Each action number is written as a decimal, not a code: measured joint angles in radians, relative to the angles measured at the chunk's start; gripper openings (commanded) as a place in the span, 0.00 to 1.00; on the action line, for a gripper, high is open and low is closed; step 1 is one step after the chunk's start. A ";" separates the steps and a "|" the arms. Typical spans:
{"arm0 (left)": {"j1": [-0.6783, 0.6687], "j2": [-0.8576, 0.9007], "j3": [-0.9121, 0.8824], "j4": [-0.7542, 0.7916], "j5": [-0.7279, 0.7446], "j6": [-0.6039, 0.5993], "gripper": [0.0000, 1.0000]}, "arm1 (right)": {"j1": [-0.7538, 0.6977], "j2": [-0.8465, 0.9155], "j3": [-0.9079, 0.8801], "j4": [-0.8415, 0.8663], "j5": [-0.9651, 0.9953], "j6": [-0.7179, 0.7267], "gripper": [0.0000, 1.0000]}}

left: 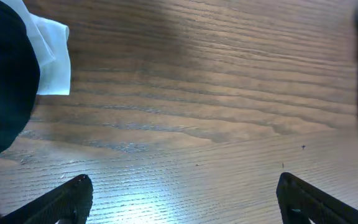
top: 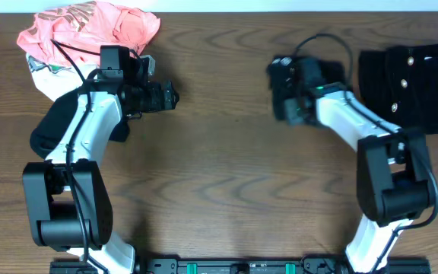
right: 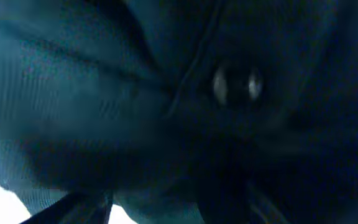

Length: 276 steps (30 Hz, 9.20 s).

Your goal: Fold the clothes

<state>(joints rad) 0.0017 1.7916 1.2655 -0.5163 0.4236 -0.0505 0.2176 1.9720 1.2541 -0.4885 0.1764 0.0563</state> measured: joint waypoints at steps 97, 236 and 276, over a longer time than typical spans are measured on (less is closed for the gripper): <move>0.152 0.000 0.000 -0.019 -0.090 0.048 0.95 | 0.063 0.075 0.086 -0.475 -0.043 0.171 0.64; 0.153 0.000 0.000 -0.056 -0.091 0.048 0.95 | -0.372 -0.056 0.655 -0.566 -0.499 -0.057 0.01; 0.153 0.000 0.000 -0.063 -0.091 0.048 0.95 | -0.726 0.061 0.715 -0.566 -0.613 -0.507 0.01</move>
<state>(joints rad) 0.1543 1.7916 1.2655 -0.5793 0.3328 -0.0029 -0.5087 2.0327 1.9686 -1.0550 -0.4366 -0.4503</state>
